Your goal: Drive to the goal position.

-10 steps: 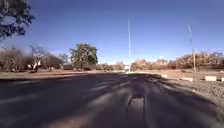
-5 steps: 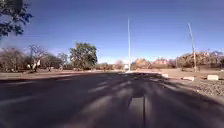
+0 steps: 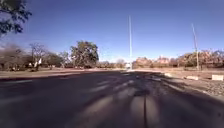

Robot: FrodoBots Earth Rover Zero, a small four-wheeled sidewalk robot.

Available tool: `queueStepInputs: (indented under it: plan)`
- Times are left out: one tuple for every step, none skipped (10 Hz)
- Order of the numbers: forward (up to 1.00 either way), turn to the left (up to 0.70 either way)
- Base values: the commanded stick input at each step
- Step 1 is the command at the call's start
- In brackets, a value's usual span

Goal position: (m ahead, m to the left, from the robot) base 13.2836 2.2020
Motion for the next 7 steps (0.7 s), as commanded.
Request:
queueStepInputs:
  plan:
    - [0.48, 0.02]
    - [0.47, 0.05]
    - [0.46, 0.24]
    - [0.46, 0.36]
    - [0.46, 0.42]
    - [0.46, 0.20]
    - [0.48, 0.00]
